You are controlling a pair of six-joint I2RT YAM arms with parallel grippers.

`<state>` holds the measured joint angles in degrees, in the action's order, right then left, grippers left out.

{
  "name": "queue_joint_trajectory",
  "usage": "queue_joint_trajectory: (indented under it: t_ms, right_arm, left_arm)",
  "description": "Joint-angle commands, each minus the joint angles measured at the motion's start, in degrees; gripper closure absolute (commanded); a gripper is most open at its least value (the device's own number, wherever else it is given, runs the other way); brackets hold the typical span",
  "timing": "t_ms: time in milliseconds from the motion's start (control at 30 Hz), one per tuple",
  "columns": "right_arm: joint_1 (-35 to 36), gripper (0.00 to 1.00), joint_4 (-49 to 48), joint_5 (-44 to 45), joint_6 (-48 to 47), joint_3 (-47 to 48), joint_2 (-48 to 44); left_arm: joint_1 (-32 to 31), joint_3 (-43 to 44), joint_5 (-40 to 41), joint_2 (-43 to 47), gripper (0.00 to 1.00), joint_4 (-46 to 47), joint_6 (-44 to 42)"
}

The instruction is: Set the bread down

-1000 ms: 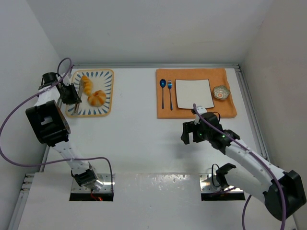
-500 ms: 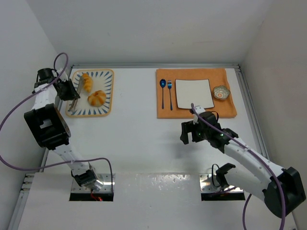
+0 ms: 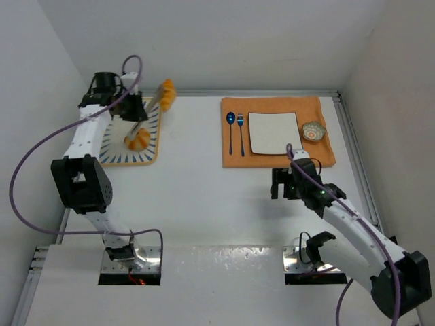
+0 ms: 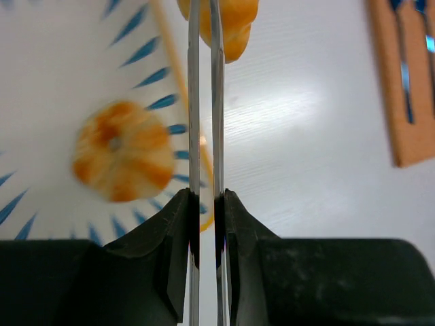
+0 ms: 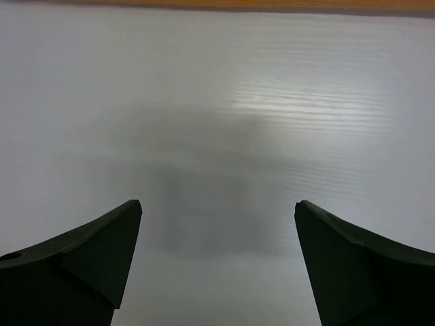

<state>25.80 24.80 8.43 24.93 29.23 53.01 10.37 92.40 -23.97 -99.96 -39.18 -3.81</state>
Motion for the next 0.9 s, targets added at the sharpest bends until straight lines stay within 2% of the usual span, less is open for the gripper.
queue_joint_trajectory:
  t_ms: [0,67,100,233,433,533,767,800,867]
  right_arm:
    - [-8.5,0.06,6.3,7.1,3.4,1.4,-3.9]
    - [-11.5,0.06,7.5,6.6,2.5,0.8,-5.9]
    - [-15.3,0.06,8.8,5.1,2.2,0.4,-6.3]
    - [-20.4,0.04,9.7,0.0,-0.4,-0.8,-6.9]
    - [-21.4,0.04,12.0,-2.0,-1.6,0.5,-5.8]
    - [-21.3,0.04,14.6,-1.6,-3.0,1.8,-6.7]
    - [-21.5,0.04,16.9,0.0,-3.3,-0.3,-12.4]
    - [-21.4,0.04,17.1,-0.2,-2.9,-0.6,-12.8]
    - [-21.3,0.04,17.1,-0.4,-2.5,-1.5,-13.8]
  left_arm:
    - [-11.0,8.2,-1.4,1.4,1.00,-1.4,-1.4]
    - [-15.9,11.3,0.5,-1.4,1.00,-3.3,-3.0]
    - [-20.4,13.6,1.5,-2.2,1.00,-3.3,-3.6]
    - [-30.5,19.3,3.9,-8.7,1.00,-3.3,-4.2]
    - [-41.6,32.9,4.1,-24.9,1.00,-0.5,-3.4]
    - [-44.7,37.7,5.5,-30.0,1.00,1.4,-2.7]
    - [-46.0,36.3,11.0,-34.5,1.00,5.8,-1.0]
    - [-46.0,36.3,11.5,-34.5,0.98,5.8,-1.0]
    - [-46.0,35.0,10.9,-34.5,0.82,5.8,-1.0]
